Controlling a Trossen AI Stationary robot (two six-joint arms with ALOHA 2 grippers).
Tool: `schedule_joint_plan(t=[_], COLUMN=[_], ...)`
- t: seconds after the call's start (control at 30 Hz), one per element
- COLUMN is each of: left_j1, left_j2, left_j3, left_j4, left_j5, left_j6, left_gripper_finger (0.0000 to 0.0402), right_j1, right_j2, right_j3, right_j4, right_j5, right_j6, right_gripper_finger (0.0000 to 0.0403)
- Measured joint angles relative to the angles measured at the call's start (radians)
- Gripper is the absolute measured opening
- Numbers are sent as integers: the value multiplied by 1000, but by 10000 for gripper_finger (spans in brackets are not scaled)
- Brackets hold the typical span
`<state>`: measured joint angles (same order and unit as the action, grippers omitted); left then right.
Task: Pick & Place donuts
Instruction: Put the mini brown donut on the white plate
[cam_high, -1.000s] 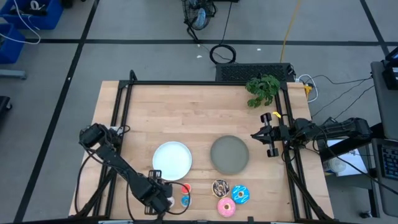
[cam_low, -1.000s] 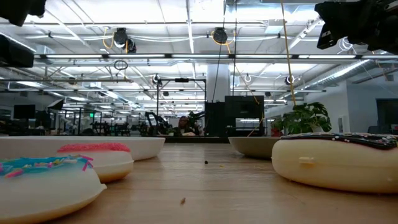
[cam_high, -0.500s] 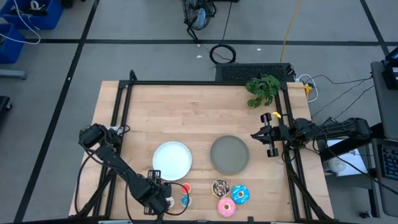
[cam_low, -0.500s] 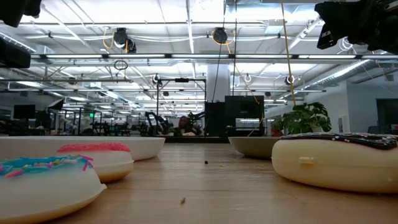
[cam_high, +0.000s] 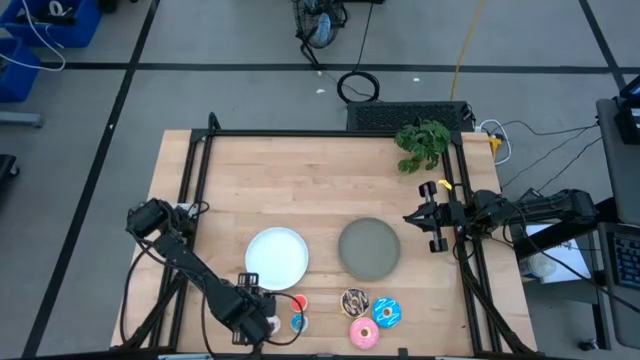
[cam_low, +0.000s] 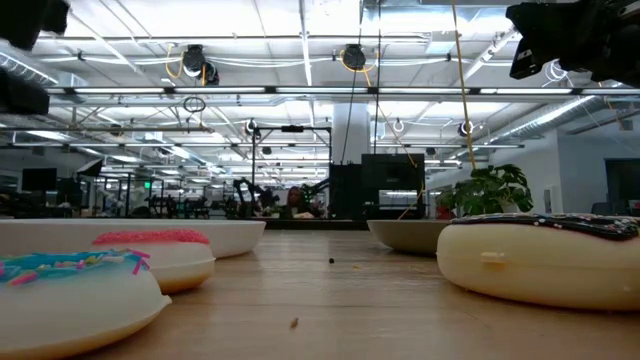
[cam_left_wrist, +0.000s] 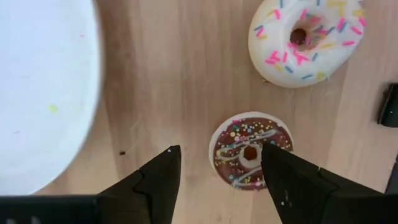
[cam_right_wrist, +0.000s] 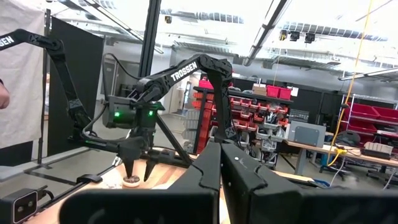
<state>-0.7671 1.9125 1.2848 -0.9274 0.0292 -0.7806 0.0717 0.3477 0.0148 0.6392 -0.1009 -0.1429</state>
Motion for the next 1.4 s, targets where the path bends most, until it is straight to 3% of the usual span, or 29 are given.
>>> schedule_joint_plan(t=[0.47, 0.93, 1.23, 1.4], left_j1=[7, 20, 28, 29], left_j2=[0, 0, -36, -157], left_j3=[-50, -50, 21, 112], left_j4=[57, 69, -7, -112], left_j5=[-2, 39, 90, -21], left_j6=[16, 48, 119, 146], left_gripper_finger=[207, 13, 19, 14], right_j1=[0, 0, 0, 0], right_j2=[0, 0, 0, 0], right_j3=[0, 0, 0, 0], right_j4=[0, 0, 0, 0], right_j5=[0, 0, 0, 0], right_j6=[0, -2, -3, -3], right_gripper_finger=[0, 0, 0, 0])
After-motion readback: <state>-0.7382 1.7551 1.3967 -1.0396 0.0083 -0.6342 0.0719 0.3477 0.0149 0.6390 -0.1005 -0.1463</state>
